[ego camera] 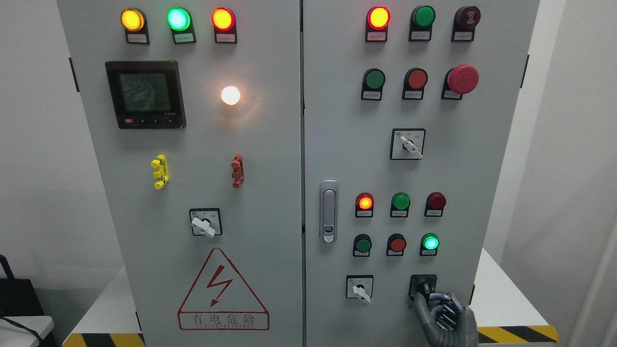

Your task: Trip black knob to open circuit

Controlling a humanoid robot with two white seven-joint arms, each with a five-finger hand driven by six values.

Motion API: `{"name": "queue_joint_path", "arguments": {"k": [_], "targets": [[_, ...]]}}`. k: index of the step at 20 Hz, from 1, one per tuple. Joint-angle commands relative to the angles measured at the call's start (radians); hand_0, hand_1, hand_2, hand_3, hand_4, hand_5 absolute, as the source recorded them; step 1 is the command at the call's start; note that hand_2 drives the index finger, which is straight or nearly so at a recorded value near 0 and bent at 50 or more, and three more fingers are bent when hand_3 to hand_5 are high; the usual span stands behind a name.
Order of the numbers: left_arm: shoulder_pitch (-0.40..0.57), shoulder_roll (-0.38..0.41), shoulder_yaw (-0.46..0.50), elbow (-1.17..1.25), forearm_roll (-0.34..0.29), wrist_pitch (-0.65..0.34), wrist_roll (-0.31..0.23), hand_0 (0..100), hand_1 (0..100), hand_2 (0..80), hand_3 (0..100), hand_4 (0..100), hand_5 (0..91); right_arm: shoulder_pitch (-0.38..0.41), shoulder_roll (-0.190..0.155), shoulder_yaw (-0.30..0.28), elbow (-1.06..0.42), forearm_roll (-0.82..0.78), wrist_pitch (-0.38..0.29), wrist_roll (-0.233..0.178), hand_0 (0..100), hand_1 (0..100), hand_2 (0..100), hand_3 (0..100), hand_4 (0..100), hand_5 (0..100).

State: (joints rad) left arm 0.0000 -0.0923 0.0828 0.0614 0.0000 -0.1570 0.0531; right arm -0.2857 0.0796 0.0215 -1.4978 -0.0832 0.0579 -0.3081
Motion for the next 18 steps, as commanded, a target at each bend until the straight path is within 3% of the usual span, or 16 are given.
{"name": "queue_joint_path", "arguments": {"k": [1, 16, 18], "targets": [[-0.008, 0.000, 0.000, 0.000, -0.032, 0.001, 0.001, 12, 39, 0.0, 0, 0, 0.0, 0.000, -0.003, 0.012, -0.001, 0.002, -0.001, 0.004, 42, 85, 55, 89, 93, 98], [-0.008, 0.000, 0.000, 0.000, -0.032, 0.001, 0.001, 12, 39, 0.0, 0, 0, 0.0, 0.008, -0.004, 0.014, -0.005, 0.002, -0.035, 0.007, 49, 87, 50, 87, 93, 98], [-0.008, 0.000, 0.000, 0.000, -0.034, 0.001, 0.001, 12, 39, 0.0, 0, 0, 0.0, 0.013, -0.006, 0.015, -0.005, 0.002, -0.055, 0.033, 51, 86, 48, 86, 92, 98]]}}
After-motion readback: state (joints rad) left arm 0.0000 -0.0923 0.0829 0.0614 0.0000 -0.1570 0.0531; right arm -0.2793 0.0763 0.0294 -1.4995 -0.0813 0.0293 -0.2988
